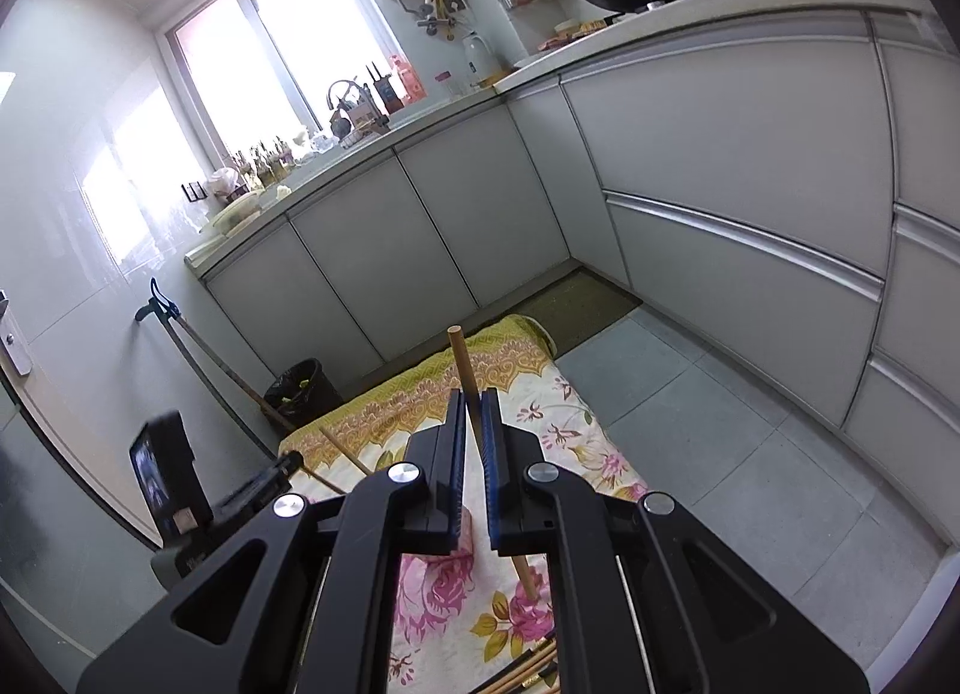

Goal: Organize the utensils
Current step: 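Lower the held chopstick into the pink holder and open the left gripper, then lower the held chopstick into the pink holder and open the right gripper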

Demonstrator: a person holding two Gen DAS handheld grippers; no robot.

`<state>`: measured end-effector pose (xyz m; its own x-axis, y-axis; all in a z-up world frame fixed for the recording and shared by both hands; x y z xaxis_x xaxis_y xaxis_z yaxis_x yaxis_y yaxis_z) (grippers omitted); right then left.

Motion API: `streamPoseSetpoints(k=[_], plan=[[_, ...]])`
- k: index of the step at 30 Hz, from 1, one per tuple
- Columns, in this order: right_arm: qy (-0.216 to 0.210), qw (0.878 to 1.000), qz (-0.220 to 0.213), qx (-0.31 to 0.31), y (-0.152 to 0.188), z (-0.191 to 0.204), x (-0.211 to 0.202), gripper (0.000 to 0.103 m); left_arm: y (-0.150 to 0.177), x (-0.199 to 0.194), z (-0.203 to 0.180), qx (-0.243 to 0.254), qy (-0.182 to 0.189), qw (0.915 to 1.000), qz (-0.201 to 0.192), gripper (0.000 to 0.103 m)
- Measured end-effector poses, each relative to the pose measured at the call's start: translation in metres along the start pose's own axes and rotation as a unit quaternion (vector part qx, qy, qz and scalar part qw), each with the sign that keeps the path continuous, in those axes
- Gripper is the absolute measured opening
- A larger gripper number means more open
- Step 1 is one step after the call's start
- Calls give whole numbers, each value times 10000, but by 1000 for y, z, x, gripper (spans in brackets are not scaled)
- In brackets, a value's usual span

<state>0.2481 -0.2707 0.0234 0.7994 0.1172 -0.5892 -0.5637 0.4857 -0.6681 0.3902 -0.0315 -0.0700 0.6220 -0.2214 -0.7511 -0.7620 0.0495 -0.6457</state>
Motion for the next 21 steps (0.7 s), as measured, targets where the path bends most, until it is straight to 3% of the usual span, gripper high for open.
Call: streamPoseSetpoints(k=[3,11,16,21], plan=[[-114,9999,-80,-36,-19,16,2,6,8,-23,14,-194,43,9996,-218,38],[-379,9982,-319,-350,-57,80,23,6,32,-110,53,-794,273,9913,-1009,49],[-457,9978,-186,-439,-50,106,66,6,38,-131,67,-854,277,9891,-1165,52],[-401,9979,84,-501,-26,117,116,6,42,-126,77,-841,204,9898,-1129,52]])
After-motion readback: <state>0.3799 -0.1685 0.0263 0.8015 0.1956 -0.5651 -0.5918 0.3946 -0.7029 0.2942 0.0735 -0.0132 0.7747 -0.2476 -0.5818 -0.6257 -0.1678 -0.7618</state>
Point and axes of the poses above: each gripper's, at about its wrist camera, not at the fingertips, and x roughly the way its jaws point, z to its left, y to its underside, the point moved 8 cm from there along x, roughly the way its jaws point, and after that the axes turned 11 degrees about z, right-handed, at the moved point
